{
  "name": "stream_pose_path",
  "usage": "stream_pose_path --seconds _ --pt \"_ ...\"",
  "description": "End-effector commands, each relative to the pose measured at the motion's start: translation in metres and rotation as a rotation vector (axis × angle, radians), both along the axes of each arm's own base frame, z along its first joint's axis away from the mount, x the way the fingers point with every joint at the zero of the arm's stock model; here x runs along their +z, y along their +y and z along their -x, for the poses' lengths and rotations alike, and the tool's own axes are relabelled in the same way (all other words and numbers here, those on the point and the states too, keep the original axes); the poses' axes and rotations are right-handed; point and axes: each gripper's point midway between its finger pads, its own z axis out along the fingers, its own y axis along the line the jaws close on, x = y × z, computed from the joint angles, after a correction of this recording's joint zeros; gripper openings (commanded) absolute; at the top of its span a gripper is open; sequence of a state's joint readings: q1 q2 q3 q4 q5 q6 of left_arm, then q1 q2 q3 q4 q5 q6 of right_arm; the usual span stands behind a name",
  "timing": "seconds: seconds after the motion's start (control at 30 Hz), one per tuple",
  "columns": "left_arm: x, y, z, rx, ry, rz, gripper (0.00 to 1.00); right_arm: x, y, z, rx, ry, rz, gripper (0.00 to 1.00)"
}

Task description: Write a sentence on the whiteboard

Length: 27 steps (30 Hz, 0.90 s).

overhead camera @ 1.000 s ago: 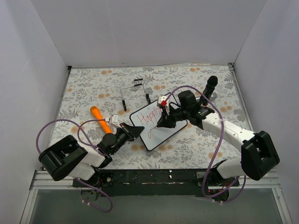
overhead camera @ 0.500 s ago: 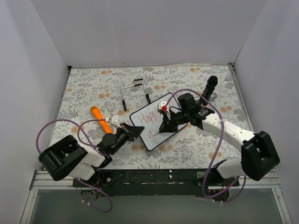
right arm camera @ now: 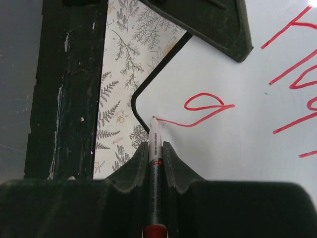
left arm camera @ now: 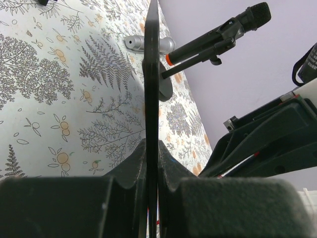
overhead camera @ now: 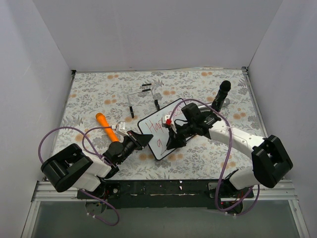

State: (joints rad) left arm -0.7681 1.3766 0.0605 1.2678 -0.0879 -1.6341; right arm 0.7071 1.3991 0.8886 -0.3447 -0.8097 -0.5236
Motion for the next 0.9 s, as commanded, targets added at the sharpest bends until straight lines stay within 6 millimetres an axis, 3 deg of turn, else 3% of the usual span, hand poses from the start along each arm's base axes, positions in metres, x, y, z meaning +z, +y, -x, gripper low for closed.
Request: stream_pose_path --seconds 0.0,0.2,0.33,0.6,0.87 --pt "0.052 0.000 0.002 -0.004 -0.153 0.130 0.00 0.026 0.019 -0.020 -0.013 -0.039 -0.053 0.01" --pt "0.052 0.001 0.003 -0.002 -0.154 0.129 0.00 0.055 0.014 -0.036 -0.047 -0.059 -0.120 0.01" --pt "0.051 0.001 0.004 -0.004 -0.154 0.128 0.00 0.066 0.002 -0.032 -0.032 -0.057 -0.173 0.01" --pt "0.052 0.001 0.004 -0.007 -0.154 0.132 0.00 0.059 -0.015 -0.037 -0.089 -0.053 -0.199 0.01" --pt "0.053 0.001 0.005 -0.010 -0.156 0.136 0.00 0.054 -0.019 -0.042 -0.131 -0.059 -0.212 0.01"
